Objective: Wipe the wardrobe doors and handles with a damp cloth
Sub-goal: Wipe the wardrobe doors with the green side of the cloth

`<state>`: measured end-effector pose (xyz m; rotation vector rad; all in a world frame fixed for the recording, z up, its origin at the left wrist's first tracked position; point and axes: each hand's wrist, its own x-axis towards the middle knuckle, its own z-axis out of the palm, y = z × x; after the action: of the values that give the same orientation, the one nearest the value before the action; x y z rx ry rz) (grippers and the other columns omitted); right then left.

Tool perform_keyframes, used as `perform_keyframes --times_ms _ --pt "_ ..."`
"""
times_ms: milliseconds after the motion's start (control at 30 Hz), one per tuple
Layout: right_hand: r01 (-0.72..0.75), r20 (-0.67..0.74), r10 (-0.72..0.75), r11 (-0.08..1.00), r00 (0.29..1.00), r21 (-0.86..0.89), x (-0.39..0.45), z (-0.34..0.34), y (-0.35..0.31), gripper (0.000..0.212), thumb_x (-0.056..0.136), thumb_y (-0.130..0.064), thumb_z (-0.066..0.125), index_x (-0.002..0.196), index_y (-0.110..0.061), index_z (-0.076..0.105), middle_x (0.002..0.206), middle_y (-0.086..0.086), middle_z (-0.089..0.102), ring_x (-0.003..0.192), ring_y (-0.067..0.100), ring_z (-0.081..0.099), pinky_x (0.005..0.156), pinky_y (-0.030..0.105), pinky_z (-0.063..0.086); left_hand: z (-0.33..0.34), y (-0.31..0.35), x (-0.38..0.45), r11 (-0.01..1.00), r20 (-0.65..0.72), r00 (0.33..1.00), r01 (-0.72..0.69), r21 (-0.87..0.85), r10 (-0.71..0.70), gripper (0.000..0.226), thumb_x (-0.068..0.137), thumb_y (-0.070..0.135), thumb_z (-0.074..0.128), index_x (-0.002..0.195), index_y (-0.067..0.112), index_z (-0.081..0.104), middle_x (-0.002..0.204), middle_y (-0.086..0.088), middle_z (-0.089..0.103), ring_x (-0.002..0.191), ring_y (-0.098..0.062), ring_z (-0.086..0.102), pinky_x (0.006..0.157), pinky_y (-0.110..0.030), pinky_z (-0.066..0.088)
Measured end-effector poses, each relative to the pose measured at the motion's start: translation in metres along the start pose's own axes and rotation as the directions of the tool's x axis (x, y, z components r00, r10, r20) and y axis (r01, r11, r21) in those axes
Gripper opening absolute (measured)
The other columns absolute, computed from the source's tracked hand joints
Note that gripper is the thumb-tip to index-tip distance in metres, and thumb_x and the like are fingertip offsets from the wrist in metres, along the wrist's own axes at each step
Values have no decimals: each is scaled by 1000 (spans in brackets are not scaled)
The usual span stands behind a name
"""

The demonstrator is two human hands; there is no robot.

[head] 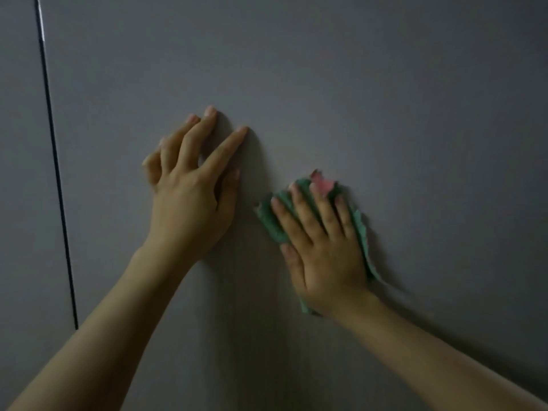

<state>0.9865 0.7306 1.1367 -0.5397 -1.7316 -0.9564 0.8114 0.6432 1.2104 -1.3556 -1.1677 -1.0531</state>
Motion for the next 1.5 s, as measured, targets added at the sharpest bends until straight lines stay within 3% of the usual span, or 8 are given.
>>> perform_keyframes --times_ms 133,367,600,800,1033,1100,1267,1500 --pt "236 86 -234 972 969 -14 -13 -7 24 49 101 -37 25 147 -22 26 153 1 25 141 26 26 118 48 12 -9 0 3 1000 53 999 -7 -1 7 49 96 37 42 143 24 45 152 -13 33 138 -34 27 106 -45 22" --pt "-305 -111 300 952 947 -33 31 0 -5 52 100 -34 25 148 -15 26 154 9 28 143 34 23 117 50 12 -29 -25 -20 996 40 996 74 50 -76 49 94 37 46 142 25 45 154 -16 25 138 -35 20 111 -49 16" --pt "238 105 -240 971 965 28 -20 0 -16 48 101 -35 26 147 -23 29 153 -1 26 141 25 26 118 47 12 -32 -40 -39 996 28 997 74 45 -75 49 96 36 45 143 22 44 153 -19 26 140 -33 17 112 -50 14" --pt "-144 -60 145 989 988 32 36 4 -44 50 100 -34 29 146 -17 33 153 4 31 142 31 24 117 49 14 -44 -63 -48 997 45 997 62 43 -64 51 95 36 47 144 23 43 154 -17 25 141 -31 17 113 -46 12" --pt "332 136 -332 943 934 22 -5 9 -60 51 98 -35 32 147 -23 28 153 -2 24 141 21 25 118 45 9 -46 -73 -54 997 59 997 37 60 -41 52 97 40 43 145 22 41 155 -17 25 143 -32 18 112 -46 14" --pt "309 136 -307 951 942 9 -2 6 -47 51 98 -35 32 147 -23 27 153 -2 24 141 21 26 117 46 13 -52 -75 -64 993 65 993 94 72 -99 52 96 41 45 145 23 41 155 -19 22 142 -31 15 112 -45 13" --pt "-86 -45 87 996 995 10 40 12 -78 51 100 -35 28 147 -17 29 153 3 28 142 31 23 117 47 11 -60 -85 -93 981 45 984 170 94 -175 52 95 40 48 144 22 43 152 -23 24 139 -31 13 111 -50 13" --pt "267 115 -267 964 957 13 -6 14 -88 49 100 -35 29 147 -23 27 154 -2 24 139 25 28 118 46 13 -64 -89 -114 964 46 965 254 75 -258 53 94 39 51 143 22 44 152 -21 26 138 -27 13 111 -55 14"
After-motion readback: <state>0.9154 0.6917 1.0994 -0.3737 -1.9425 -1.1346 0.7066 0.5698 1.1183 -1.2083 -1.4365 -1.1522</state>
